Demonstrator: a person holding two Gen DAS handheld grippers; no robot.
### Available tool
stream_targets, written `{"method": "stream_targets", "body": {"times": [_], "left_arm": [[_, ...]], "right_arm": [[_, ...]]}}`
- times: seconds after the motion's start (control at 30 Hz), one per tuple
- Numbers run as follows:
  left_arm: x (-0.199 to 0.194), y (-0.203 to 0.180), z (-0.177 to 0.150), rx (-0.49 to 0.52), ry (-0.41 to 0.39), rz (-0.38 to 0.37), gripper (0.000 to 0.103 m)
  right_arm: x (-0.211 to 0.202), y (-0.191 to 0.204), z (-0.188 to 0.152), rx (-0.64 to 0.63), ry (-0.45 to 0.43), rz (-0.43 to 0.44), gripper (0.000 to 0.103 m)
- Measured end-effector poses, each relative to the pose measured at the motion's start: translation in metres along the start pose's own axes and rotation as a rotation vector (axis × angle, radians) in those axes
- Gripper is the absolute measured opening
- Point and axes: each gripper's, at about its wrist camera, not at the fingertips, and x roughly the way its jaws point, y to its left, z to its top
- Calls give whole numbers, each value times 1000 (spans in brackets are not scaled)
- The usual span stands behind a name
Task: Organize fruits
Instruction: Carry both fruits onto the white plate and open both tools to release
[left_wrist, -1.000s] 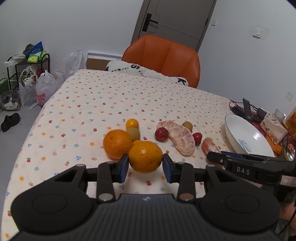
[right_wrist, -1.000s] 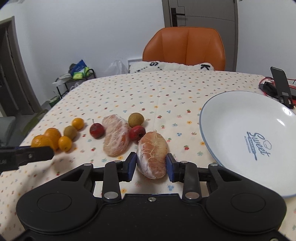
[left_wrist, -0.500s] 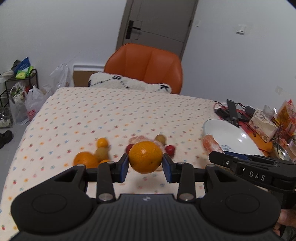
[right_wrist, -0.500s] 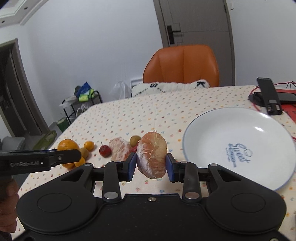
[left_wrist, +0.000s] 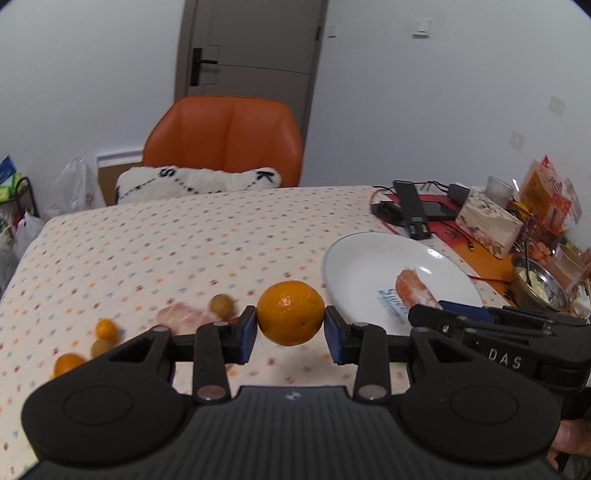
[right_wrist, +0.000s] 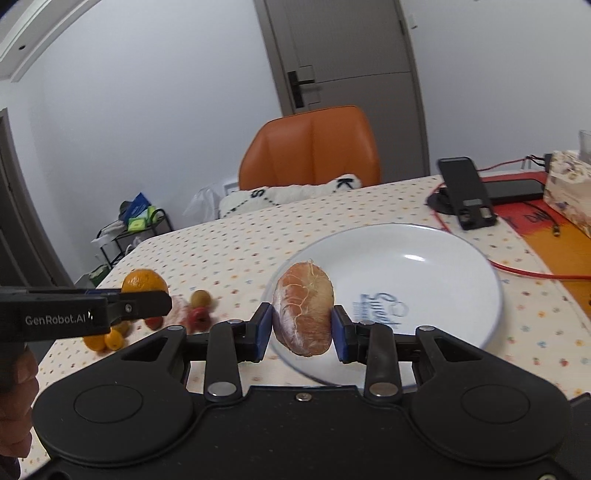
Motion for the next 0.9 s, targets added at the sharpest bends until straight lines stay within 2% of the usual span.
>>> {"method": "stream_targets", "body": {"times": [0.43,0.9], "left_arm": [[33,-55,11,86,14,-49,37],[89,-68,6,91,105,-56,37]], "right_arm": [[-6,-44,-6,62,-17,-46,32],[6,-63,-4,77,-12,-75,33]]}}
